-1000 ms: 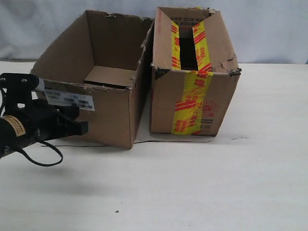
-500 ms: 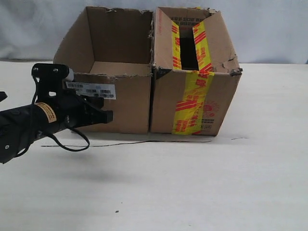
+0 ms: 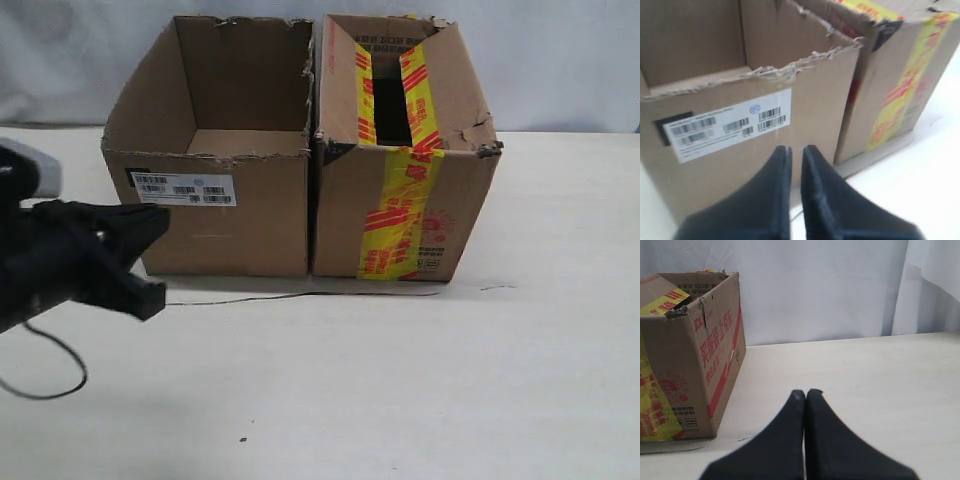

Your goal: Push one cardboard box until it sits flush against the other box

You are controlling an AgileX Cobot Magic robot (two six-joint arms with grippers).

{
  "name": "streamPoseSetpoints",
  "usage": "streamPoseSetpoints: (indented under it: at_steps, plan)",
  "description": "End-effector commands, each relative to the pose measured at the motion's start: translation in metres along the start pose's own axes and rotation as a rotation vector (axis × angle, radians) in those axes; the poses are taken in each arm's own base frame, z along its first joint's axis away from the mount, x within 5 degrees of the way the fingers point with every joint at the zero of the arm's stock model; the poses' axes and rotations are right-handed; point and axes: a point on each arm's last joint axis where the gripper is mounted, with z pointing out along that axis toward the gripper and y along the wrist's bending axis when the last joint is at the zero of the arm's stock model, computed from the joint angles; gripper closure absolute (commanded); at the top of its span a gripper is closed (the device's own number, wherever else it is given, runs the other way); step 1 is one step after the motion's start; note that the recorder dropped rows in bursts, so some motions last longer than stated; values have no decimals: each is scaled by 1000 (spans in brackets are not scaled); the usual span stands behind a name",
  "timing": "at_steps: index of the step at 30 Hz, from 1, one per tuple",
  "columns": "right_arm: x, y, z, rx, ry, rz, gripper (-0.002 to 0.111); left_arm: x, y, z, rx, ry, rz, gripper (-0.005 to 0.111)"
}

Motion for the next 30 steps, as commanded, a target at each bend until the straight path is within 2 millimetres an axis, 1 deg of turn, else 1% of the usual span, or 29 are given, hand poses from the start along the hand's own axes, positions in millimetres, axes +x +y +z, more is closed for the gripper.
streamPoseSetpoints:
  at_steps: [1,4,6,8,10,13,16,22,24,26,27,28,30]
  plan:
    - [1,0,0,-2,-2,-12,109,10,-6,-45,-14,-95,92,107]
    - [1,0,0,-2,-2,-12,109,23,-8,-70,-20,-145,94,107]
    - [1,0,0,-2,-2,-12,109,33,-9,-82,-35,-155,97,107]
    - [1,0,0,-2,-2,-12,109,41,-8,-93,-61,-124,149,107]
    - [1,0,0,-2,-2,-12,109,49,-6,-100,-83,-51,183,107]
    - [1,0,0,-2,-2,-12,109,54,-5,-108,-102,-9,184,107]
    - [1,0,0,-2,-2,-12,109,53,-5,-113,-110,-27,185,107]
    - [1,0,0,-2,-2,-12,109,53,-5,-115,-113,-40,186,107]
    - [1,0,0,-2,-2,-12,109,54,-5,-115,-113,-41,159,107]
    - [1,0,0,-2,-2,-12,109,53,-5,-117,-118,-103,97,107]
    - [1,0,0,-2,-2,-12,109,58,-3,-120,-146,-49,78,107]
    - [1,0,0,-2,-2,-12,109,60,0,-123,-184,-45,45,107]
    - [1,0,0,-2,-2,-12,109,57,6,-130,-274,-108,15,107]
